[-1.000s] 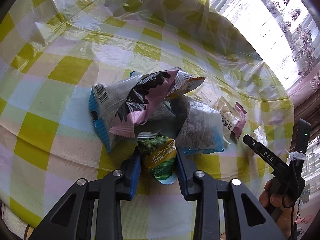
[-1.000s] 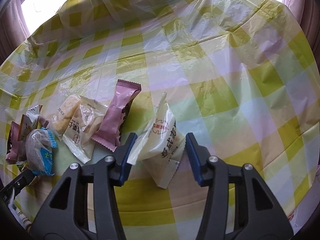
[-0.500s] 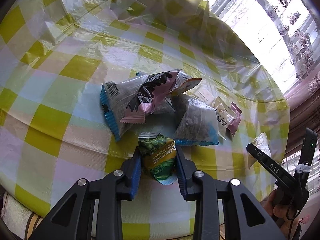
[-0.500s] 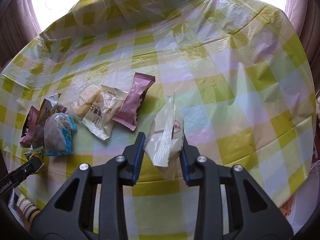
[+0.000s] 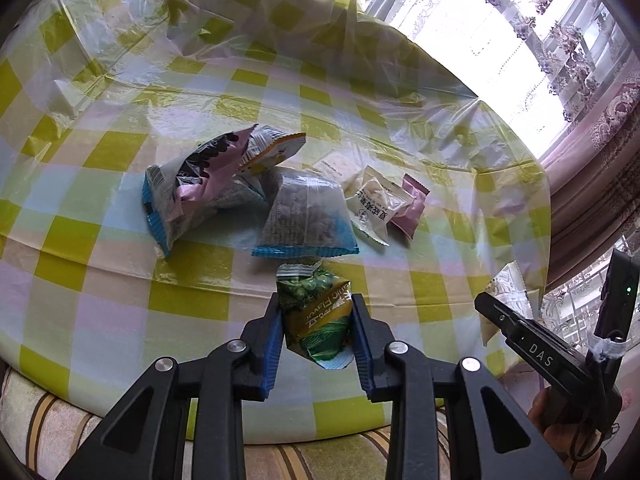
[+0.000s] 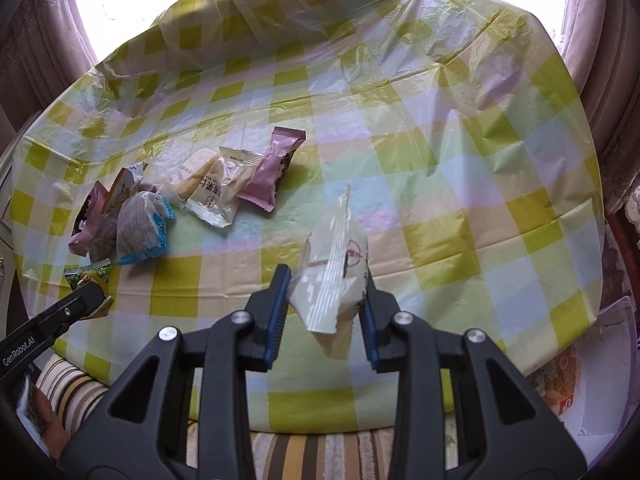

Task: Organize snacks
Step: 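Carry both packets over the white box and open both tools to drop them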

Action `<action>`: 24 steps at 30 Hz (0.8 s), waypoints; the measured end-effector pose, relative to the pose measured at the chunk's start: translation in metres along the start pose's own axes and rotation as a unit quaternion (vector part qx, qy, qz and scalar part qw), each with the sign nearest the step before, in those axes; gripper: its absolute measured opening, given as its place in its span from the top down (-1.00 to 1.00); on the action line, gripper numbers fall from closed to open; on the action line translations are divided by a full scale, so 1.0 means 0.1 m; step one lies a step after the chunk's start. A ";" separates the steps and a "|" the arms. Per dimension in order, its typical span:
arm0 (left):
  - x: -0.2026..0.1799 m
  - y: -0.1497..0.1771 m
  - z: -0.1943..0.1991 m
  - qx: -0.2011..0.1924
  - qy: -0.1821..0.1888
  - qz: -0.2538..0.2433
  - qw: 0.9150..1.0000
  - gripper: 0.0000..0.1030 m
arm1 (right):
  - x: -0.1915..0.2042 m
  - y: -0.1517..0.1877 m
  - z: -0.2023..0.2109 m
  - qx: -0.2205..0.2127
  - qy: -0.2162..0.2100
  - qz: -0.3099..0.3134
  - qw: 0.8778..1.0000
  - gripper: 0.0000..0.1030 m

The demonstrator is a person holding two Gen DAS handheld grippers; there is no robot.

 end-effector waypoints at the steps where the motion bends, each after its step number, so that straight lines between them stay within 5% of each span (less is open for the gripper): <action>1: -0.07 0.02 0.00 0.002 0.005 -0.006 1.000 0.37 | -0.04 0.01 0.04 -0.001 -0.001 -0.002 1.000 0.30; 13: -1.02 0.29 -0.10 0.036 0.077 -0.086 0.993 0.37 | -0.74 0.22 0.47 -0.006 0.032 -0.034 0.999 0.30; 24: -1.92 0.66 -0.20 0.087 0.162 -0.160 0.970 0.36 | -1.72 0.47 0.77 0.005 0.106 -0.098 0.989 0.29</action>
Point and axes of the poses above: each gripper's, at about its wrist camera, not at the fingertips, and z roughly against the way its jaws point, x to its left, y to its underside, the point moved 1 cm from there along -z, roughly the way its jaws point, and after that the axes turned 13 degrees about -x, right-handed, at the moved point
